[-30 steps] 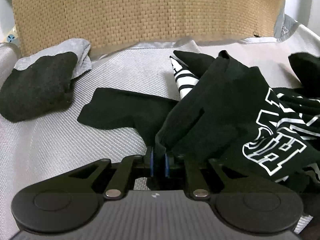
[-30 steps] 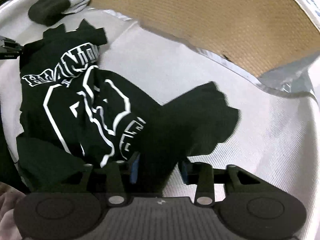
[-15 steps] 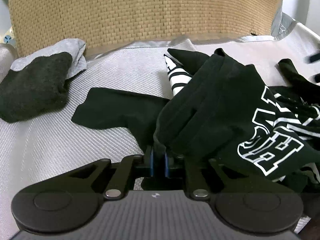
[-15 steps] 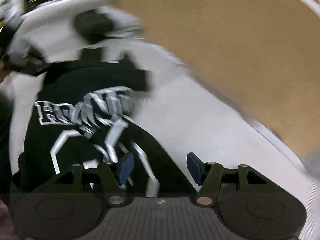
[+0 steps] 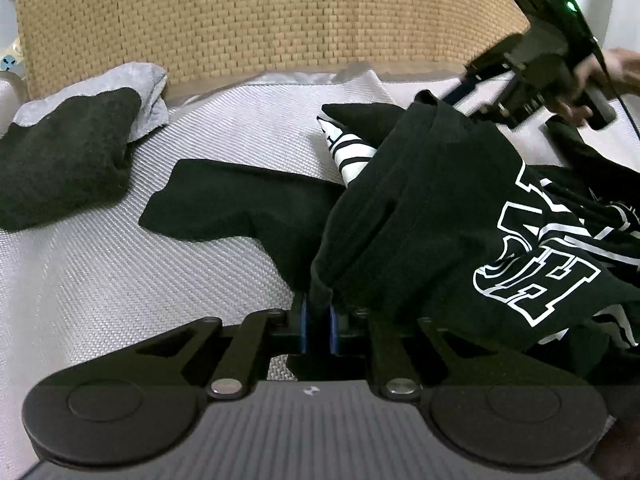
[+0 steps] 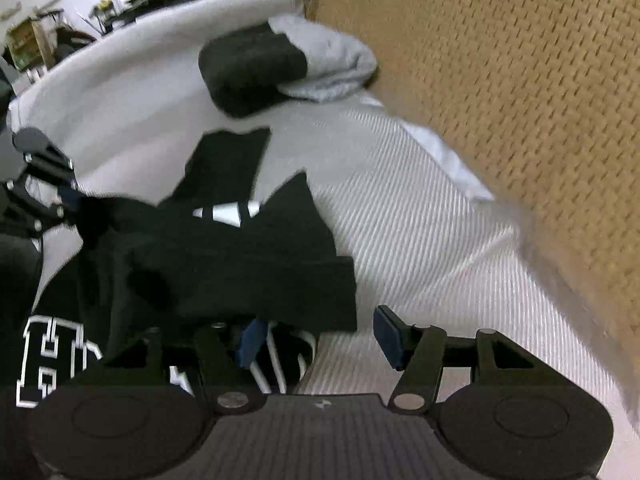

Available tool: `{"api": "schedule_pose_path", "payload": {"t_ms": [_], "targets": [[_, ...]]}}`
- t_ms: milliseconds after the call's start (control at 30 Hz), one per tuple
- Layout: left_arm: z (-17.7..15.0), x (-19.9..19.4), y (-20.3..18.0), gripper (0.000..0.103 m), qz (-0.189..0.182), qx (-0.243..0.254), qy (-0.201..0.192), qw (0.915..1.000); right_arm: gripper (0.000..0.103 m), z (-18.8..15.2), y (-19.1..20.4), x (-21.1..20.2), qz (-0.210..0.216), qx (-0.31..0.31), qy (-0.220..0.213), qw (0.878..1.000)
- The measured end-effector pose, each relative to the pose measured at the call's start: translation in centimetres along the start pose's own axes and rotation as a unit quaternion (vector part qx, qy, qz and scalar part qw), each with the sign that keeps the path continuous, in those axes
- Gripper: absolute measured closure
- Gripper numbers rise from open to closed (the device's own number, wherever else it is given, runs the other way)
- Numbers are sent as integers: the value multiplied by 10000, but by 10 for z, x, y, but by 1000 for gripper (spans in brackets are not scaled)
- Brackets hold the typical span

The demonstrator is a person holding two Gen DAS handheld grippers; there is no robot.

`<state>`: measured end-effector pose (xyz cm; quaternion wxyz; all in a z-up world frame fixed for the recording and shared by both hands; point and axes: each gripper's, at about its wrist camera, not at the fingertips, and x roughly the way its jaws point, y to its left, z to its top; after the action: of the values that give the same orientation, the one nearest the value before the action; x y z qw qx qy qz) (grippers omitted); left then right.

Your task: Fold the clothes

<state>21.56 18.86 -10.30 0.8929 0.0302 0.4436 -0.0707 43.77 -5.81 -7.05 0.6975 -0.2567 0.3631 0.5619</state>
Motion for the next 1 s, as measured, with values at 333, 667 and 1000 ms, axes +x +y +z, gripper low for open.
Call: {"api": "schedule_pose_path", "payload": {"t_ms": [333, 667, 1000], "targets": [[0, 1, 7, 91, -233, -3, 198, 9995, 49, 28, 14, 36, 910, -408, 414, 9942], [1, -16, 9, 91, -255, -14, 62, 9997, 90, 30, 21, 33, 285, -361, 63, 9989], [21, -42, -7, 91, -1313, -421, -305, 9900, 92, 35, 1, -22, -1490, -289, -792, 9852]]}}
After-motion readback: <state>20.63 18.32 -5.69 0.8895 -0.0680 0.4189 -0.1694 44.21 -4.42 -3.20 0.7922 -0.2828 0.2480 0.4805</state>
